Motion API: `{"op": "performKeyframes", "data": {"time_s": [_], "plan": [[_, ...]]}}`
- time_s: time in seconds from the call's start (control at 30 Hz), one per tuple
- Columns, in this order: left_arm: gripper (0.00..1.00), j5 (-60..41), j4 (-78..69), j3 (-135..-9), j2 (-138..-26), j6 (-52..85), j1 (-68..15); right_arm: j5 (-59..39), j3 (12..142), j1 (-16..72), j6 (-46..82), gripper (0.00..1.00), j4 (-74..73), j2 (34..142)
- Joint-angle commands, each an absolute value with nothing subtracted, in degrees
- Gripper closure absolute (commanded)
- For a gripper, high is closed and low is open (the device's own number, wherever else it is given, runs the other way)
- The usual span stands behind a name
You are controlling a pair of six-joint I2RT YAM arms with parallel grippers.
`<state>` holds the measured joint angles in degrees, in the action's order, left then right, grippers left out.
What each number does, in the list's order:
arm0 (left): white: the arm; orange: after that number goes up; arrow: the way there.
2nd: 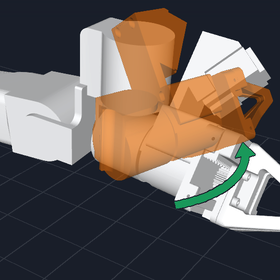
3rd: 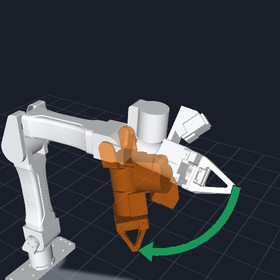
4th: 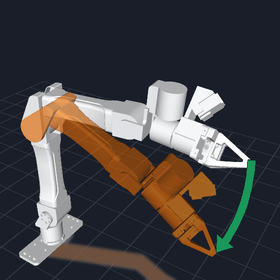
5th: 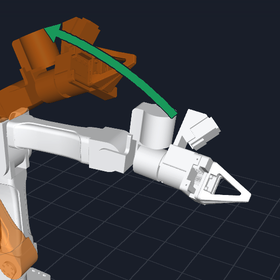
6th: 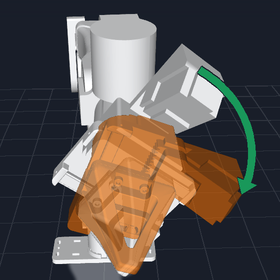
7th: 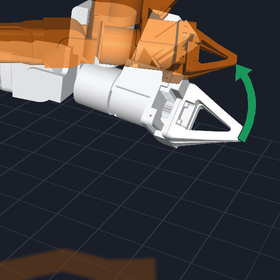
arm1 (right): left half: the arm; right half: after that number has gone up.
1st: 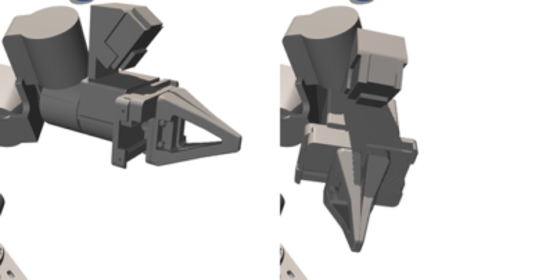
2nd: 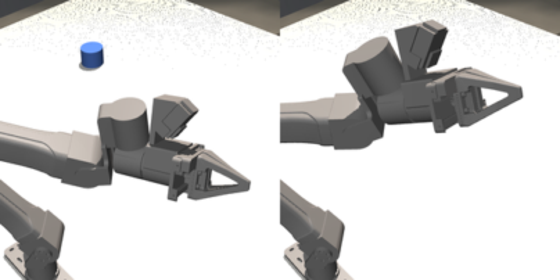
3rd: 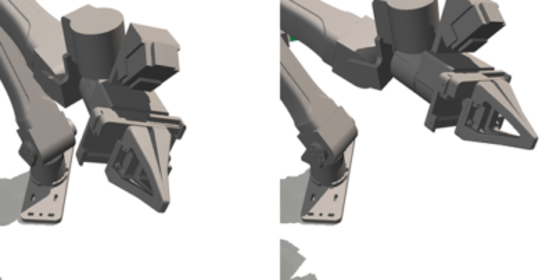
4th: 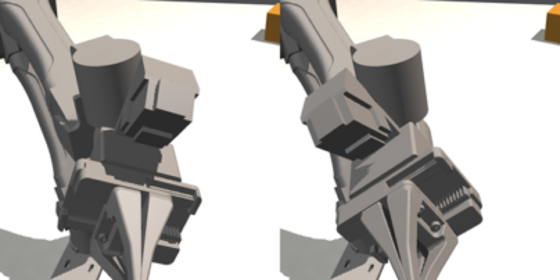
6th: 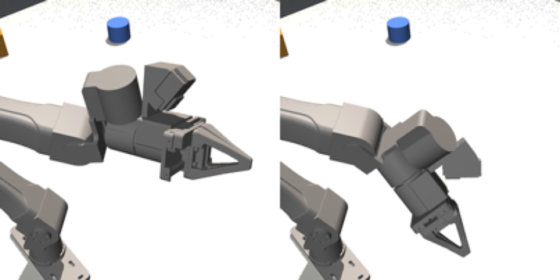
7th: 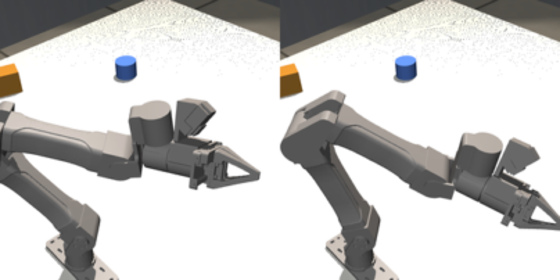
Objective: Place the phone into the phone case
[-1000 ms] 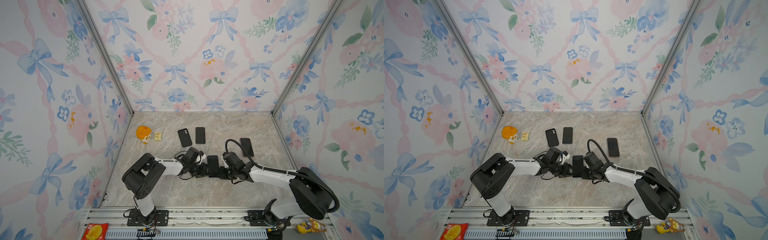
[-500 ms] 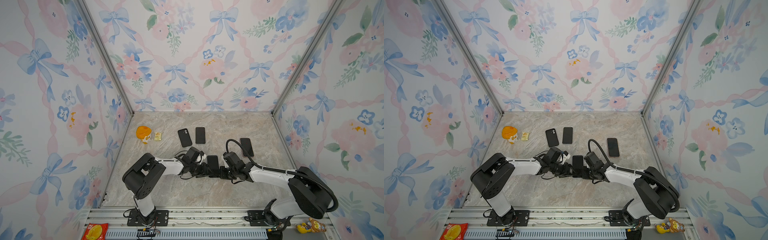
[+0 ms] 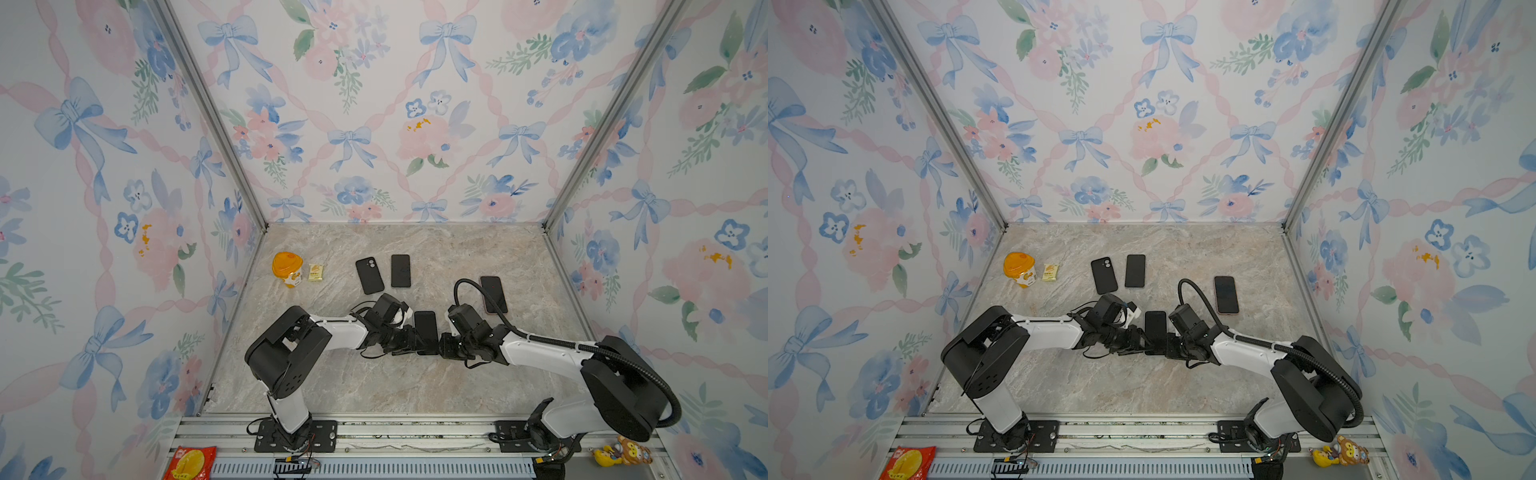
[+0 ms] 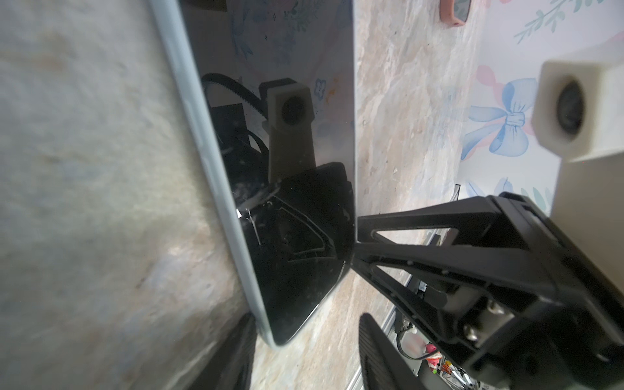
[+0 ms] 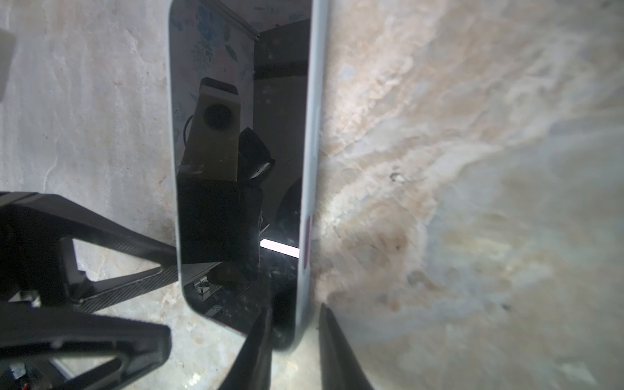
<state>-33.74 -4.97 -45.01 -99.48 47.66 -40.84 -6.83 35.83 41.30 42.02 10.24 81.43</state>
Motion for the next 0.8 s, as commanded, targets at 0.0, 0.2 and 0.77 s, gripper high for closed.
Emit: {"op": "performKeyframes", "data": {"time_s": [0.0,0.2,0.77], "plan": [[0.50,-29.97,2.00,-46.06,-98.18,44.72,-39.37,-1.26,39.16,41.72,43.59,0.60,16.75,78.34],[0.42,-22.65,10.50,-47.80,-94.67,40.96,-37.20,6.60,47.30,45.03,45.53,0.38,24.20,82.86],[0.09,-16.73,15.91,-45.40,-88.26,32.30,-32.28,9.22,64.97,47.33,44.10,0.15,33.92,100.34]]}}
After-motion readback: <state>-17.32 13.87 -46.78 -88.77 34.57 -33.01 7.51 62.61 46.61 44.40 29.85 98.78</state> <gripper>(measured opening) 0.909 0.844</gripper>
